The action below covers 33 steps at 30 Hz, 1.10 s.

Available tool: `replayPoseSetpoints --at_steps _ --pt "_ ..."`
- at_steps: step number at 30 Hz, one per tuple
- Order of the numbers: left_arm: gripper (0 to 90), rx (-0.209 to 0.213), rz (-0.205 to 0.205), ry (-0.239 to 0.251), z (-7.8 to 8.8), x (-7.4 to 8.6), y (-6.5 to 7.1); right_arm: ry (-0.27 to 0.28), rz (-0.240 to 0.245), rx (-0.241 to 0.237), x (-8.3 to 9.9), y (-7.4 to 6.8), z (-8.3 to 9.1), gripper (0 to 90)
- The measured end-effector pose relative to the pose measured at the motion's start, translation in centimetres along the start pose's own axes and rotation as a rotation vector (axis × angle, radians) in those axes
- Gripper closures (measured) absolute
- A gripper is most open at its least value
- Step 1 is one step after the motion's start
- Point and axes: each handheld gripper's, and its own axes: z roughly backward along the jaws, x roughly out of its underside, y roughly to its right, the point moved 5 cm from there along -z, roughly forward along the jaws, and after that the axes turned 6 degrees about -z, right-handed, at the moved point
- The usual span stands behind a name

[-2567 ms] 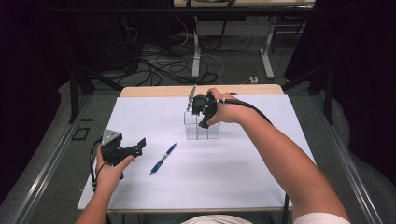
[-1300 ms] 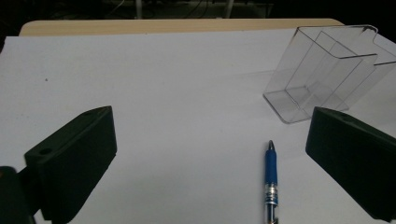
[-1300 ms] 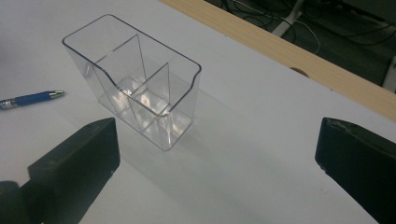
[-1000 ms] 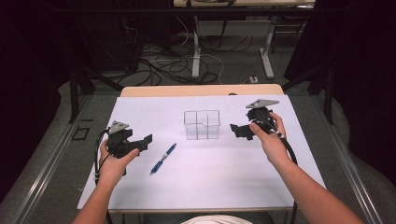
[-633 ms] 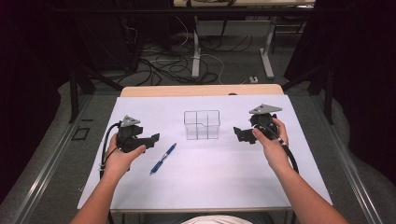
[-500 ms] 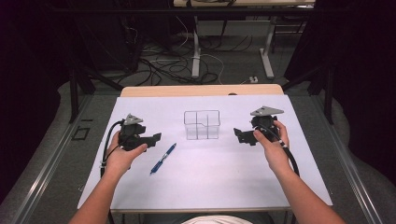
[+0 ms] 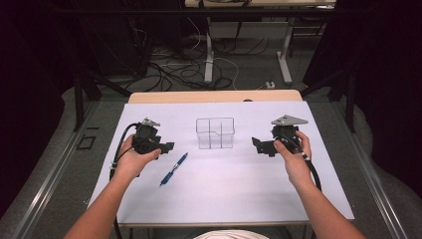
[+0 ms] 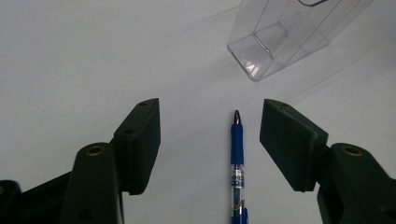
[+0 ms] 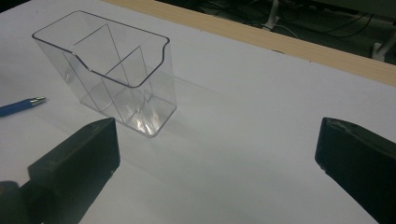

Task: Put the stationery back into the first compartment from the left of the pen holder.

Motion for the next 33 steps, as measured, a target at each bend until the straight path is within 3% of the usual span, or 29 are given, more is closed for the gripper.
replayPoseSetpoints --at_steps 8,20,28,33 --pt "46.5 0.037 0.026 -0.093 -1.4 -0.3 -0.2 -0.002 -0.001 -0.005 0.1 0.2 0.1 0.0" --pt "57.3 0.064 -0.022 -0.224 -3.9 -0.3 0.8 -0.018 -0.005 -0.011 0.4 0.4 0.0 0.0" --pt "62.8 0.078 -0.006 -0.281 -5.2 0.2 1.2 -0.022 -0.003 -0.012 0.4 0.5 -0.1 0.0" --pt "65.1 0.079 -0.024 -0.328 -6.0 0.4 1.6 -0.021 -0.005 -0.017 0.4 0.4 -0.2 0.0"
